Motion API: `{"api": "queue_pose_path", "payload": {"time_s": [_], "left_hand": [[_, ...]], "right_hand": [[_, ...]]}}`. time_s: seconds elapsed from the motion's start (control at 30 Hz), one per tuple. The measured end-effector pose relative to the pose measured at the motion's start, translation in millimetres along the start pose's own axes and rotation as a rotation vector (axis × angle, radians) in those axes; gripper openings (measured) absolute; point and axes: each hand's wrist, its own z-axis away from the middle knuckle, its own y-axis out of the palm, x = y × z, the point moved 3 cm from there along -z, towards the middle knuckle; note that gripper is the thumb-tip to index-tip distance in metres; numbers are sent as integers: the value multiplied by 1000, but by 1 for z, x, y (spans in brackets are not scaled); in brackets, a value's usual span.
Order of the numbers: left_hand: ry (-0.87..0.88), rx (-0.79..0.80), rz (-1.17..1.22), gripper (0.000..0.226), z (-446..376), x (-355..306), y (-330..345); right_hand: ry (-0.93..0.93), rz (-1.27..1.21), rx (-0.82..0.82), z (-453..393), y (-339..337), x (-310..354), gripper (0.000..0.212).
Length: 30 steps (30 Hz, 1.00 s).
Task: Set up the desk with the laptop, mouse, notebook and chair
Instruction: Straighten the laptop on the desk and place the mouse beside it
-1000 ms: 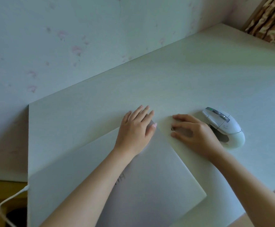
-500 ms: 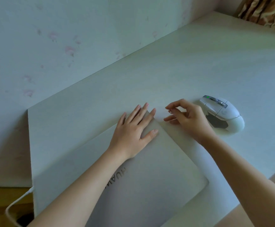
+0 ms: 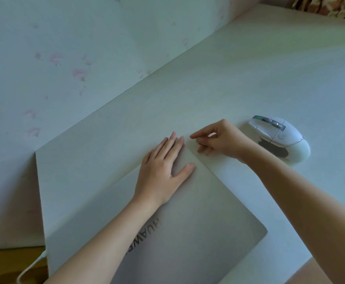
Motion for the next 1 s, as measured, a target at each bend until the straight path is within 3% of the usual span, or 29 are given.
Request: {"api": "queue_pose_path", "payload": {"time_s": [0.57,0.77,0.9,1.0], "left_hand": [[-37,0,-24,69,-1,-2,-3],[-52,8,14,67,-2,-2,-2],[-112,-46,124,53,-8,-1,-3],[-360,-82,339,31,-26,0,-5]], "right_hand": [[15,31,57,-14,10,5,8],[-14,149,1,-9,11,6,7],[-43,176,-42,-6,12,7,9],[-77,193,-83,-4,17,6,11]]}}
